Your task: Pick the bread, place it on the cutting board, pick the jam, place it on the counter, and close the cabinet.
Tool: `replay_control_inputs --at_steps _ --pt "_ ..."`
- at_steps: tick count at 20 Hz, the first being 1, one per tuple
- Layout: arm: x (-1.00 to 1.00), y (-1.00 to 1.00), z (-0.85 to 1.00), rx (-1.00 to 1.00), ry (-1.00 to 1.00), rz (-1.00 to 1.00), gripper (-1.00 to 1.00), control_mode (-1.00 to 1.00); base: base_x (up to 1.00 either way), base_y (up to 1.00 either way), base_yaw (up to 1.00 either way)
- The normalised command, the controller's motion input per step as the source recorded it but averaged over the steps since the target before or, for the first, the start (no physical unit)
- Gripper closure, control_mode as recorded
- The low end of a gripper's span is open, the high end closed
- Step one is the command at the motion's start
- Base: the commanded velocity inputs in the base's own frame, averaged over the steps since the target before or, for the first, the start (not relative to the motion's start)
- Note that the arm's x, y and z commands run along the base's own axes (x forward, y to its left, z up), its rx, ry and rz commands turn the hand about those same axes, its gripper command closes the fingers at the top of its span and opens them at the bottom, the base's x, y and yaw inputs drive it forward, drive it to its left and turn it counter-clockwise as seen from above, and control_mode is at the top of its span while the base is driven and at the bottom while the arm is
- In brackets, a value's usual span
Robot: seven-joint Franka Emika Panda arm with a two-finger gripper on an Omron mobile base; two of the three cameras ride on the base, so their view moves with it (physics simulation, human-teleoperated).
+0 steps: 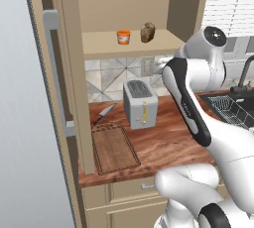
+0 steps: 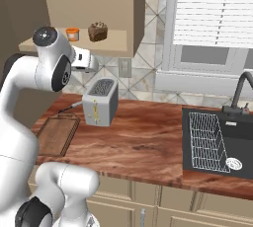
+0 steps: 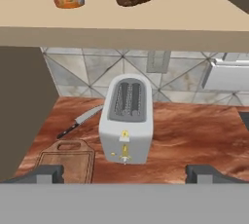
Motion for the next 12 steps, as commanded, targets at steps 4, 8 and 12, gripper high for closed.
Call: replay_control_inputs --at_steps 4,8,12 --pt "0.00 0.27 0.04 0.00 0.00 0.00 -1.00 -1.00 0.00 0.00 0.00" --pt "0.00 0.31 0.10 0.00 0.00 0.00 -1.00 -1.00 0.00 0.00 0.00" --pt "0.00 0.24 0.11 0.00 0.00 0.00 -1.00 -1.00 0.00 0.00 0.00"
